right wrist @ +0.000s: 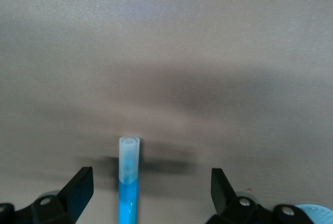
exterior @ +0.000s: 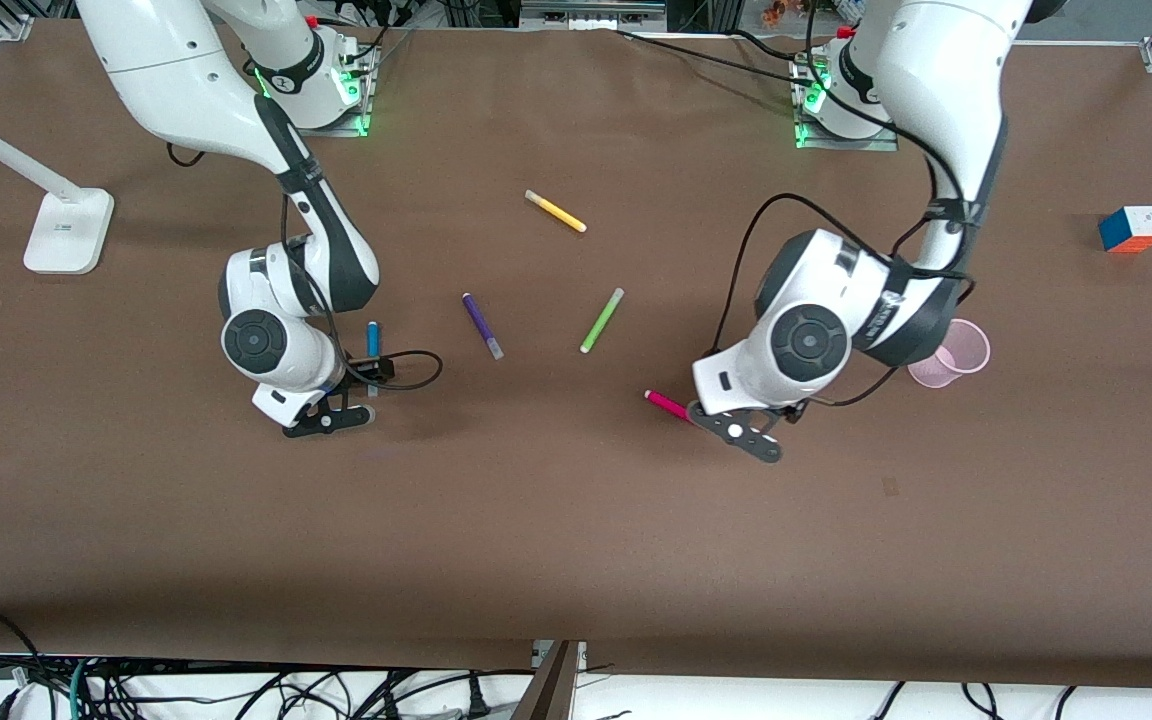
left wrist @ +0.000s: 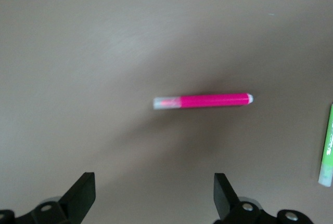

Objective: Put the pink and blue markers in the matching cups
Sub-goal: 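Grasp the blue marker with the right gripper while the left gripper grasps the pink marker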

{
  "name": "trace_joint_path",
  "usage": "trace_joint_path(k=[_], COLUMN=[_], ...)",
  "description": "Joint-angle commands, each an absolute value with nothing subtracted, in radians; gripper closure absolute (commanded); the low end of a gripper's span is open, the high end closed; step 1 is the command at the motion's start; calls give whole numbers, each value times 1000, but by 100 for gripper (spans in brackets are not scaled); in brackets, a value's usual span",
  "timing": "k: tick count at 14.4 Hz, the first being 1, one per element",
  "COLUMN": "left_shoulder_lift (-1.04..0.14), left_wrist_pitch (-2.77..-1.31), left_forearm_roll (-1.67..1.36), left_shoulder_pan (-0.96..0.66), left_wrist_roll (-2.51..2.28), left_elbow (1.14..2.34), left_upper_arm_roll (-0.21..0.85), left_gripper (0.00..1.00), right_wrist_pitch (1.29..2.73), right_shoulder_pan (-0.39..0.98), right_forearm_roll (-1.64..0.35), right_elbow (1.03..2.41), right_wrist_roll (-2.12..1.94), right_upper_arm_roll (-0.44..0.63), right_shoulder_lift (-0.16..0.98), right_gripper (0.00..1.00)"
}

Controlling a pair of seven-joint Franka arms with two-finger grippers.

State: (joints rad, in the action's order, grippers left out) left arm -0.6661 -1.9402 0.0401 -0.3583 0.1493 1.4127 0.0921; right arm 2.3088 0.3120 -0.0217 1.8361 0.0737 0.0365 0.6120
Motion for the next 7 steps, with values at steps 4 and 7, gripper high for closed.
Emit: trace_joint_path(k=[4, 7], left_shoulder_lift=[-687, -718], left_wrist_pitch=[-1962, -2096], left_forearm_roll=[37, 43], left_shoulder_pan=[-371, -361], left_wrist_roll=[565, 797], left_elbow=[1393, 1439], left_upper_arm_roll=[120, 120], left_gripper=[0, 0], right_wrist_pitch=[2348, 2349], right_shoulder_pan=[334, 333], right_forearm_roll=[-25, -25], right_elbow=[1842, 1841], right_wrist_roll=[112, 109], right_upper_arm_roll=[40, 40], right_shoulder_lift=[620, 623], right_gripper=[55, 90])
